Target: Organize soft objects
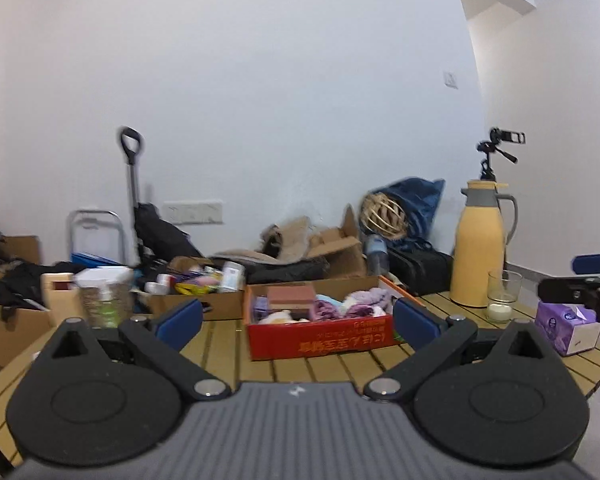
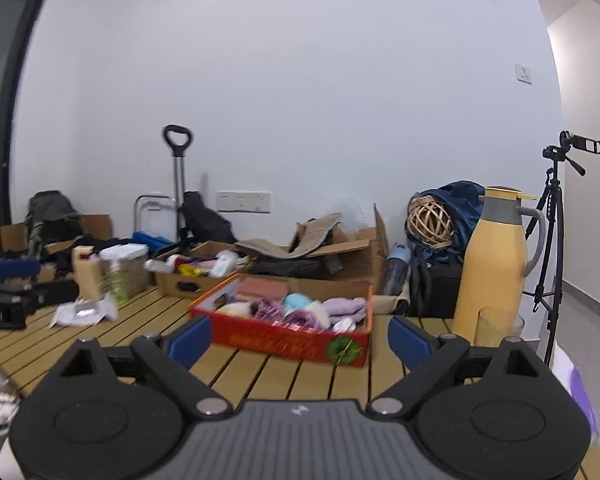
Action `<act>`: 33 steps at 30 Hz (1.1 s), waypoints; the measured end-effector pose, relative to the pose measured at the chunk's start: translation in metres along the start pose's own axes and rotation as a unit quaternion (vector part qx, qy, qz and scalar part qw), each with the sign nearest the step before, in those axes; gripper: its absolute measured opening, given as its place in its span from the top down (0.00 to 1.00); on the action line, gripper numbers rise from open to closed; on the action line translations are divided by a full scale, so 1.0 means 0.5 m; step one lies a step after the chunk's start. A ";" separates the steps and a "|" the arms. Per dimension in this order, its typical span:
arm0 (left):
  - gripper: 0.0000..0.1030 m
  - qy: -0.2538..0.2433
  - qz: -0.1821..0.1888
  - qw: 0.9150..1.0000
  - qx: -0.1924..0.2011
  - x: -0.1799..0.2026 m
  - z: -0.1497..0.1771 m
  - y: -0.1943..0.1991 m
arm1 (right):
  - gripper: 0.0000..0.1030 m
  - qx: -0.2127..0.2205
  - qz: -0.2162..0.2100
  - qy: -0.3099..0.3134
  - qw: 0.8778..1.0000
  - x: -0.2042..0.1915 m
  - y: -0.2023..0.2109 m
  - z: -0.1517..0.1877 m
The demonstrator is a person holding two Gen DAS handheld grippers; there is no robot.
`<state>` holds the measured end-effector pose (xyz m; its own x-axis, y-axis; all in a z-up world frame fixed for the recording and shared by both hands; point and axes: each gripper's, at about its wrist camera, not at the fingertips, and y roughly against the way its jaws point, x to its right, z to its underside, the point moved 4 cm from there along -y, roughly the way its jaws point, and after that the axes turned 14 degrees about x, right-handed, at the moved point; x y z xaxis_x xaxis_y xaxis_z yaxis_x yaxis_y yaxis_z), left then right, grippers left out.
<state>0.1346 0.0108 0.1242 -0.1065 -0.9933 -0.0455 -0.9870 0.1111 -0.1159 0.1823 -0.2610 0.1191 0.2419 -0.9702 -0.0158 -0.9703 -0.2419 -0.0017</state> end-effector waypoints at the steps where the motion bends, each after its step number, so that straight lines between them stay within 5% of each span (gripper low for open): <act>1: 0.00 -0.003 -0.004 1.000 0.007 0.000 0.002 0.027 | 0.07 0.008 0.005 -0.001 1.000 -0.012 0.030 0.006; 3: 0.00 -0.017 -0.016 1.000 0.008 0.002 0.016 0.081 | 0.00 0.014 0.004 -0.001 1.000 -0.038 0.082 0.021; 13: 0.00 0.000 -0.073 0.997 -0.009 0.001 0.066 0.285 | 0.00 0.004 0.031 0.007 0.999 -0.155 0.282 0.139; 33: 0.00 0.000 -0.054 0.999 -0.005 0.011 0.063 0.316 | 0.00 0.013 0.026 -0.016 0.999 -0.169 0.308 0.132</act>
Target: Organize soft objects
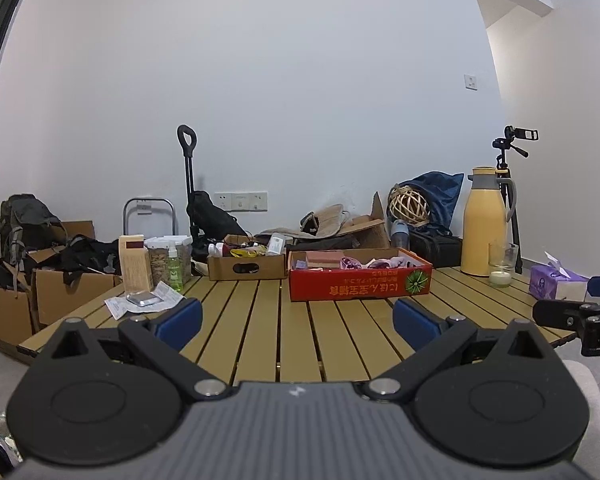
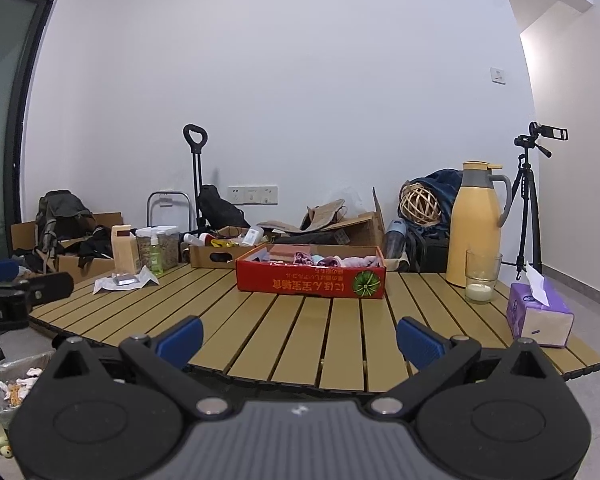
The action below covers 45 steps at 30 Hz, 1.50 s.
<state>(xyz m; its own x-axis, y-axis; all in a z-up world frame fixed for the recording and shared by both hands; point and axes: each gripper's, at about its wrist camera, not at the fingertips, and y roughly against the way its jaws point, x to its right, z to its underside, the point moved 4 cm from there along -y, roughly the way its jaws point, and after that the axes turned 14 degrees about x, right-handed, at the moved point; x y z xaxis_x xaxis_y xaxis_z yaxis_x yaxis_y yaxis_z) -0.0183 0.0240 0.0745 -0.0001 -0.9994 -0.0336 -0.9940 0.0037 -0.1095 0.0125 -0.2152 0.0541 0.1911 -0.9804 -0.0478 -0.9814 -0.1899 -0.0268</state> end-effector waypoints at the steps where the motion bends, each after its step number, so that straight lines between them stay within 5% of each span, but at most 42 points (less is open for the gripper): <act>1: 0.00 0.002 0.001 1.000 -0.001 0.000 0.000 0.000 | 0.00 0.000 0.001 -0.002 1.000 0.001 0.000 0.000; 45: 0.00 0.009 0.000 1.000 0.003 -0.005 -0.003 -0.002 | 0.00 -0.005 -0.002 -0.008 1.000 0.012 -0.003 0.012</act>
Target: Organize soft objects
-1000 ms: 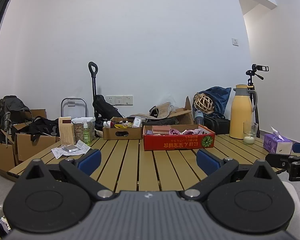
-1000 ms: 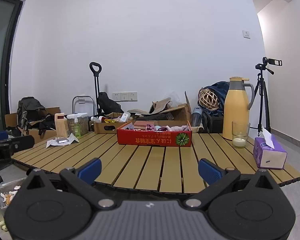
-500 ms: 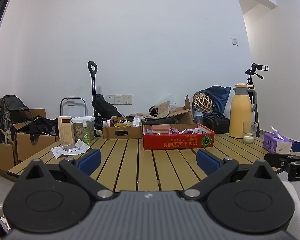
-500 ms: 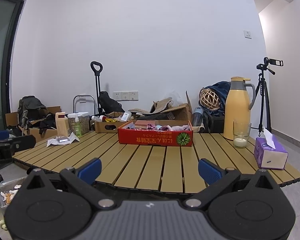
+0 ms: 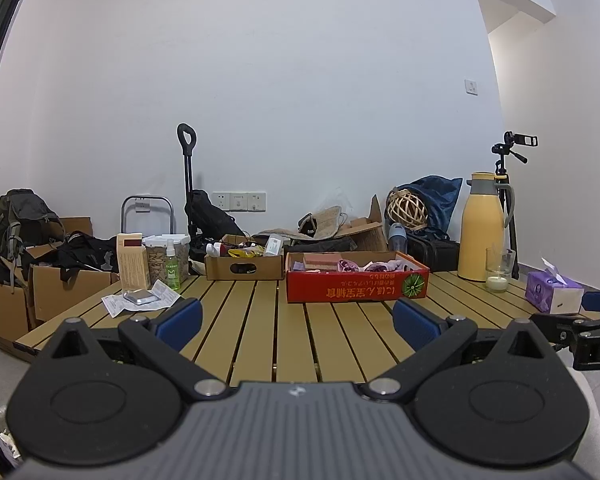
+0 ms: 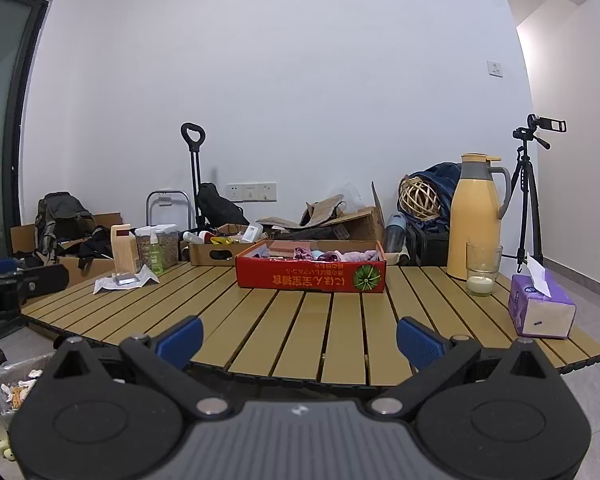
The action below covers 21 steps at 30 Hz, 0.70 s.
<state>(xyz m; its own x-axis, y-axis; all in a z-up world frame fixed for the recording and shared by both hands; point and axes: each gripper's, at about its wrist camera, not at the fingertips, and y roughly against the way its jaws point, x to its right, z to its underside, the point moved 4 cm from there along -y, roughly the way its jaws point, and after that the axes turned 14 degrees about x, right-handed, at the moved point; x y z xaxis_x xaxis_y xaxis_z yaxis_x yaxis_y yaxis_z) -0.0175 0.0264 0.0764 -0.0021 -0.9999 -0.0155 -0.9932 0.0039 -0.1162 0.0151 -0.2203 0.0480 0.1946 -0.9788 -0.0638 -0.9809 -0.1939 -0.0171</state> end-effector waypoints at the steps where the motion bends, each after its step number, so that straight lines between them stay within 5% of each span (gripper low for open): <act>1: 0.00 0.000 -0.001 1.000 0.000 0.000 0.001 0.000 | 0.00 0.001 0.000 0.001 1.000 0.000 0.000 -0.001; 21: 0.00 0.010 0.003 1.000 0.006 -0.003 -0.007 0.005 | 0.00 0.010 0.005 0.001 1.000 0.004 0.005 0.002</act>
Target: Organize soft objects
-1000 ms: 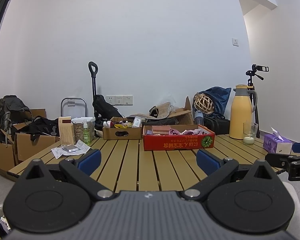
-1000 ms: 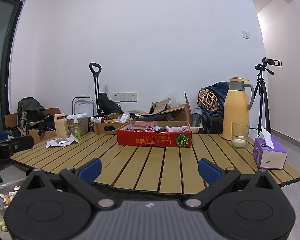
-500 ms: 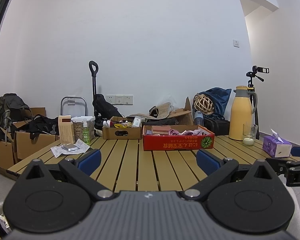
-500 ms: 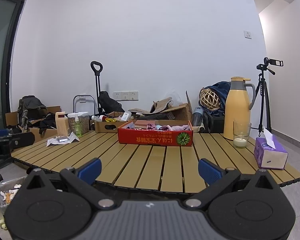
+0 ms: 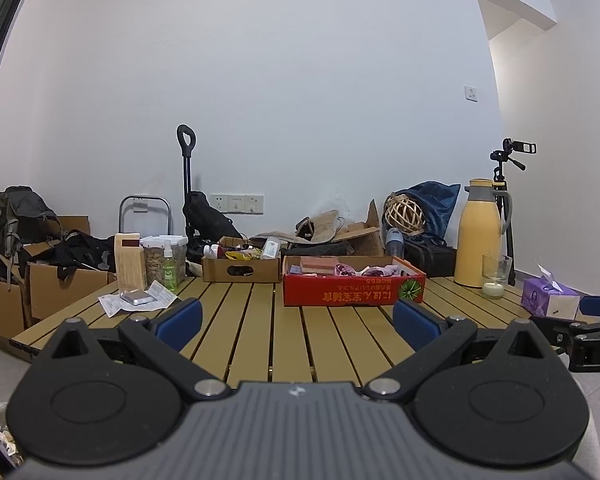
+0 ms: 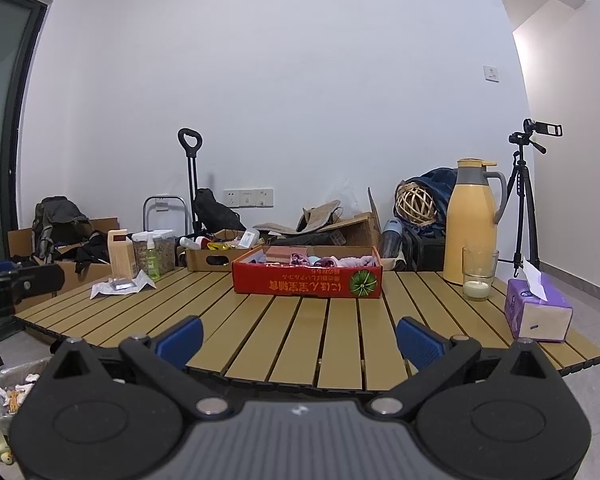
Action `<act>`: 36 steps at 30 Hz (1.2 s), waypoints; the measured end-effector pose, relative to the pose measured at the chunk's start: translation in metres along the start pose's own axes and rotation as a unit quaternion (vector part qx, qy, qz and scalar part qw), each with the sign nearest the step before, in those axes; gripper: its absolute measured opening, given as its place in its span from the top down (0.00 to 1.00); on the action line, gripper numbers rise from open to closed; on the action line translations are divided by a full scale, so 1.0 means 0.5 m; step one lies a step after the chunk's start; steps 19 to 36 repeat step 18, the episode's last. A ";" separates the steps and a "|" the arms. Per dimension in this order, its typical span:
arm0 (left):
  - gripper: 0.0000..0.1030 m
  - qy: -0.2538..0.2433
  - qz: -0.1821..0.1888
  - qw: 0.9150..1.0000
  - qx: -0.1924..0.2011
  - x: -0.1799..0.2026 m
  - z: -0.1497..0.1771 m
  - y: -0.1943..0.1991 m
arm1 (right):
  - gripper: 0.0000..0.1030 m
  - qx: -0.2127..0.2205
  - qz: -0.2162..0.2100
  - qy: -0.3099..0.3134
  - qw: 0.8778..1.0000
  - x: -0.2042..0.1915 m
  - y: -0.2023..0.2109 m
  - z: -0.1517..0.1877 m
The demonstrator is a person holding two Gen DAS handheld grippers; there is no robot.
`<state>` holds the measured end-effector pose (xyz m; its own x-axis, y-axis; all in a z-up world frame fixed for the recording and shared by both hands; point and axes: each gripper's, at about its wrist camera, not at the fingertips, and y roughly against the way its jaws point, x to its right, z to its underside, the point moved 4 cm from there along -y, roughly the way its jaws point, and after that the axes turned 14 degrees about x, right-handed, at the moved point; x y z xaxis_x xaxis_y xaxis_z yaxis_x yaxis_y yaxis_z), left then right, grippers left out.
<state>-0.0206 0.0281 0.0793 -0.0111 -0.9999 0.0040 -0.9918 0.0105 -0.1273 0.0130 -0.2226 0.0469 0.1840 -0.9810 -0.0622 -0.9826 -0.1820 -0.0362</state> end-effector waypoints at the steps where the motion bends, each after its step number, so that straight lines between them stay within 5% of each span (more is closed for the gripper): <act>1: 0.00 -0.001 0.000 1.000 0.000 0.000 0.000 0.000 | 0.00 0.000 0.000 0.000 1.000 0.001 0.001 -0.001; 36: 0.00 0.008 -0.001 1.000 0.004 -0.003 -0.005 0.004 | 0.00 -0.004 -0.002 0.000 1.000 0.001 0.000 0.001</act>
